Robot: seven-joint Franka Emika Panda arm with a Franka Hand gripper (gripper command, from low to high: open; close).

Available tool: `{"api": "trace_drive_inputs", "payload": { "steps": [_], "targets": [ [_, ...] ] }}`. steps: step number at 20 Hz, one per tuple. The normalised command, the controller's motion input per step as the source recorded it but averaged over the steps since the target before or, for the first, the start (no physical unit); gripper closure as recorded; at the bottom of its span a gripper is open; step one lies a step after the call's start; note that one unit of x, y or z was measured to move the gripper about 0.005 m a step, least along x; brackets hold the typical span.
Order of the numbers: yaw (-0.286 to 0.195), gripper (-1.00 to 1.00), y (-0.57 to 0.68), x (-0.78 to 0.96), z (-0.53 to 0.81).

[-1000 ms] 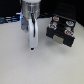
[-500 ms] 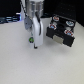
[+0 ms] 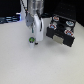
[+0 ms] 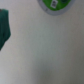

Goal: Open the kcup holder, insert the kcup into the holder, and close the kcup holder

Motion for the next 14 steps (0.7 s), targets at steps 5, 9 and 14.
{"api": "trace_drive_inputs", "payload": {
  "steps": [5, 9, 14],
  "targets": [
    [-0.181, -1.0, -0.38, -0.08, -0.24],
    [-0.214, -1.0, -0.4, -0.11, -0.25],
    [-0.127, -1.0, -0.13, -0.05, -0.21]
  ]
}}
